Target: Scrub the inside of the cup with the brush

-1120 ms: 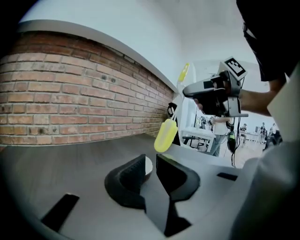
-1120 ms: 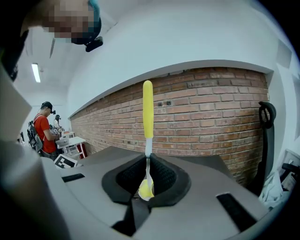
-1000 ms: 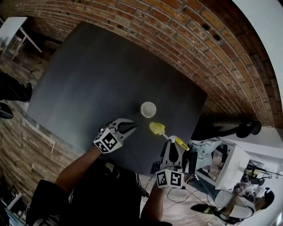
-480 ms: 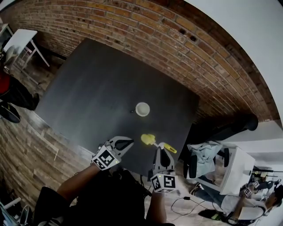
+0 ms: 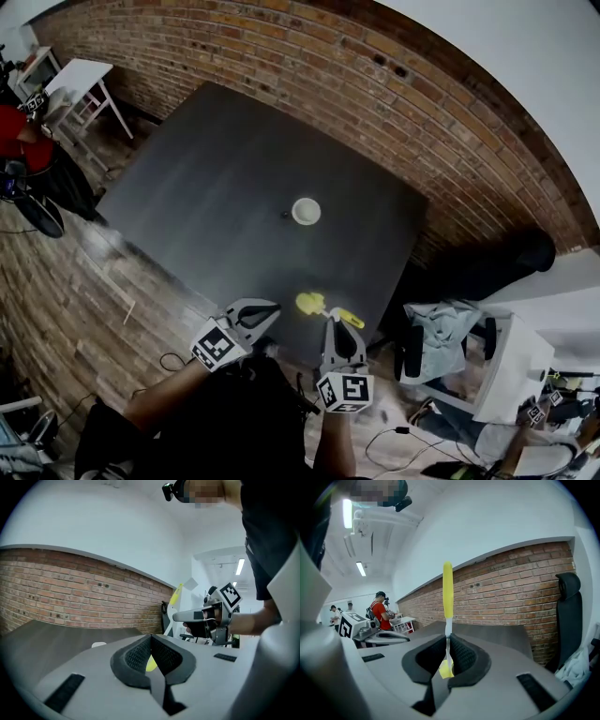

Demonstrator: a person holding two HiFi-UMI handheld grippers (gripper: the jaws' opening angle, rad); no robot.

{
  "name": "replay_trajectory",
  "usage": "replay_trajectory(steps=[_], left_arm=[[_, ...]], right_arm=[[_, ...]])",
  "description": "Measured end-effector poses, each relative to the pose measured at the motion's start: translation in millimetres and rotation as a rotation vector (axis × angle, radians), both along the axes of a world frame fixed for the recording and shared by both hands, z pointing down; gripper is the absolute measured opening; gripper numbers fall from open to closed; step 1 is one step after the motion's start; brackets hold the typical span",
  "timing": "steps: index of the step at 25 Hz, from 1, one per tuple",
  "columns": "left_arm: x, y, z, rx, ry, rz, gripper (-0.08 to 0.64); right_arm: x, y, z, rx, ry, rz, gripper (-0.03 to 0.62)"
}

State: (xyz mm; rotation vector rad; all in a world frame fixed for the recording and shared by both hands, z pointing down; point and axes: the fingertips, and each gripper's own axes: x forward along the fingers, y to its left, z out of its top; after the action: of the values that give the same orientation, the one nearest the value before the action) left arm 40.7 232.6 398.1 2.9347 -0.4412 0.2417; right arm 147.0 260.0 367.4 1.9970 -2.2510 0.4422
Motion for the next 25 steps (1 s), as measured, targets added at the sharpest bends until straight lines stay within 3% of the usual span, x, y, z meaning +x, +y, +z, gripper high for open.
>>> replay_trajectory(steps=[8, 16, 25], left_arm=[[-36, 18, -35, 0.058, 0.04, -0.048, 0.032], [-59, 9, -48, 0.071, 0.084, -0.021, 0.032], [-86, -17, -52, 0.1, 0.094, -0.089, 0.032]], right_arm=[[-20, 42, -19, -0.012, 0.039, -0.022, 0.044], [-63, 48, -19, -0.056, 0.072, -0.065, 0.044], [-87, 30, -17, -0.047, 0.059, 0.04, 0.044]])
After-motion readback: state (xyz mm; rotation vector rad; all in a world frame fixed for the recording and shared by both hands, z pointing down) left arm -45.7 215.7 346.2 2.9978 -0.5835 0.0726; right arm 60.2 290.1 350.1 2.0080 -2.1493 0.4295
